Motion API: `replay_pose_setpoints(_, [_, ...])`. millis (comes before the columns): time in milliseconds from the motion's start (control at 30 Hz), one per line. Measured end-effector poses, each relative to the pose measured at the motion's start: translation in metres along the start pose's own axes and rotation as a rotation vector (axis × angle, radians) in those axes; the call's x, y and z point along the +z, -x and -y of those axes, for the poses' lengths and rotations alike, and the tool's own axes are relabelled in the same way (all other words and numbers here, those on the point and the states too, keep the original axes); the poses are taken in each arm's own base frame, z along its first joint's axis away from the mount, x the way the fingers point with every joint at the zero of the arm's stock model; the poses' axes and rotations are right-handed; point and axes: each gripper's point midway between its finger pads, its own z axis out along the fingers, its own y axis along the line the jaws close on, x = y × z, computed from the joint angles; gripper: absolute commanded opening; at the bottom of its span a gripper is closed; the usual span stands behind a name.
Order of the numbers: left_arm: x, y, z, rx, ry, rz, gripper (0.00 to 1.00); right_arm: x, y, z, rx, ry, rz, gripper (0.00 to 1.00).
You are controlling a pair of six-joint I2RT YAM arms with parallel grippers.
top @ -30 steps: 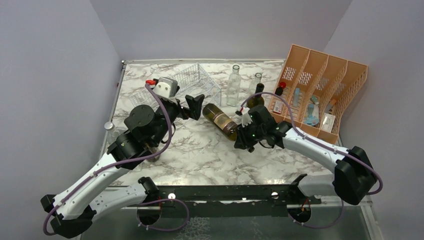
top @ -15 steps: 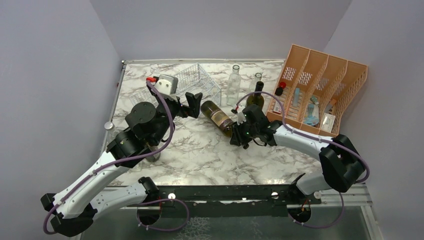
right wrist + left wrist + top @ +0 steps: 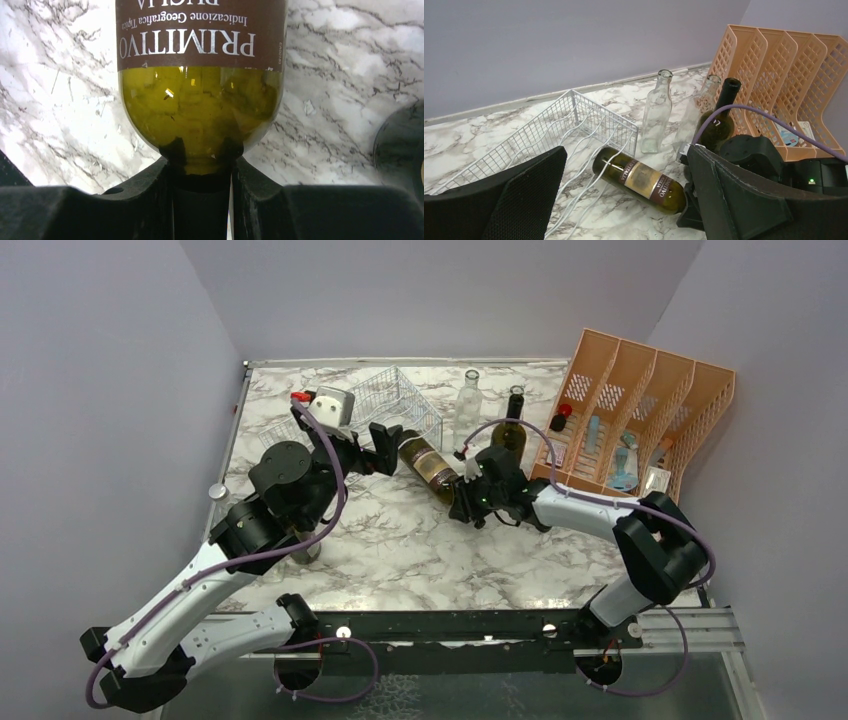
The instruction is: Put the wine bottle on the wine rack
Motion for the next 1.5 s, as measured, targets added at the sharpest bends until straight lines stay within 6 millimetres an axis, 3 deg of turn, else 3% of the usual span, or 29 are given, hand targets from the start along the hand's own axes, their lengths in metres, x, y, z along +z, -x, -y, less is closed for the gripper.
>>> replay_pose_setpoints(300, [0.002,-0.001,0.001,-0.003,0.001,-0.016,0.99,0.020,0.019,0.006,-0.023,-0.054,0.031,0.01])
replay_pose_setpoints(567, [0.002,-0.003,0.001,-0.001,0.001,-0.025,0.99,0.021,0.018,0.015,-0.025,-0.112,0.046,0.01])
replay_pose_setpoints(1133, [0.006,-0.006,0.003,0.010,0.003,-0.044,0.99,-0.003,-0.005,0.032,-0.072,-0.260,0.056,0.02])
replay_pose_setpoints(1500, [0.007,-0.009,0.003,0.016,0.004,-0.053,0.99,-0.013,-0.014,0.032,-0.182,-0.349,0.034,0.02])
